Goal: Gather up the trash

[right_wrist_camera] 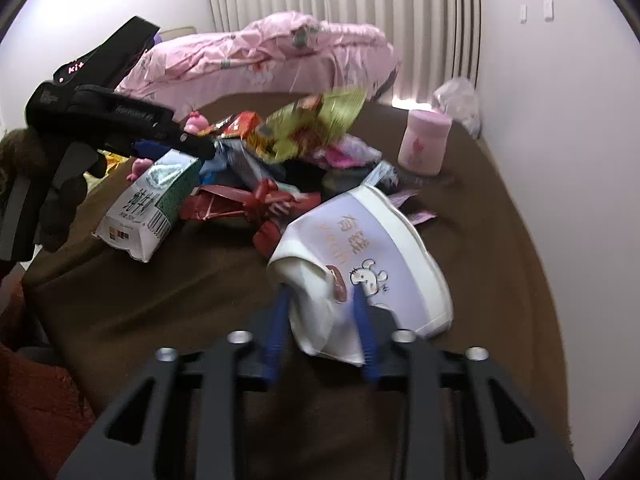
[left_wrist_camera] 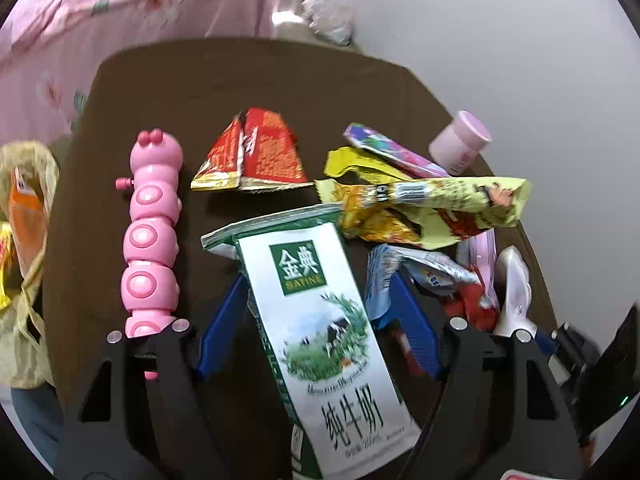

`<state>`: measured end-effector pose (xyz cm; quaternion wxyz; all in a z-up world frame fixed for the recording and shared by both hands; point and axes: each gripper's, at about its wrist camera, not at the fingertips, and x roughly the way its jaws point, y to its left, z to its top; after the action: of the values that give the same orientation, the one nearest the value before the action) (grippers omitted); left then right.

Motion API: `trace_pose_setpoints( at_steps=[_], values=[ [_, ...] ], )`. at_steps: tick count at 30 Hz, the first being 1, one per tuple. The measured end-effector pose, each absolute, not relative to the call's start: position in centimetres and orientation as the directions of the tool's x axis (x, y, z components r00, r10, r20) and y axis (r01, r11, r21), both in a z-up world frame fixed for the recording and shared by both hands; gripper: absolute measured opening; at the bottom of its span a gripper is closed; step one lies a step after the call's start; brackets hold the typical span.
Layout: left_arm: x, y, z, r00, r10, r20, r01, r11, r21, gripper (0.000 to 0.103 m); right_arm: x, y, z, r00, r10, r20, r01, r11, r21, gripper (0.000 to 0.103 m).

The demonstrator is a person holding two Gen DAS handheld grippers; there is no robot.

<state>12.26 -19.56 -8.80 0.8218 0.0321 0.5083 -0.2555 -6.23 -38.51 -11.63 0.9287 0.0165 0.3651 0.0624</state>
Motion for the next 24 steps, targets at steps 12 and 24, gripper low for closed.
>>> trace_pose_setpoints(
  at_steps=[12, 24],
  values=[
    [15.2, -20.9, -9.8, 0.346, -0.316, -0.884, 0.401, 0.901, -0.165, 0.058, -5.6, -39.2, -9.3, 0.785, 0.128, -0.606, -0.095, 0.992, 0.086, 0.022],
    [8.0, -14.2, -1.5, 0.618, -0.462, -0.637, 0.451, 0.871, -0.195, 0.053, -4.5, -36.9, -4.7, 0.842, 0.156, -0.517, -0.165, 0.986, 0.029, 0.022]
  ],
)
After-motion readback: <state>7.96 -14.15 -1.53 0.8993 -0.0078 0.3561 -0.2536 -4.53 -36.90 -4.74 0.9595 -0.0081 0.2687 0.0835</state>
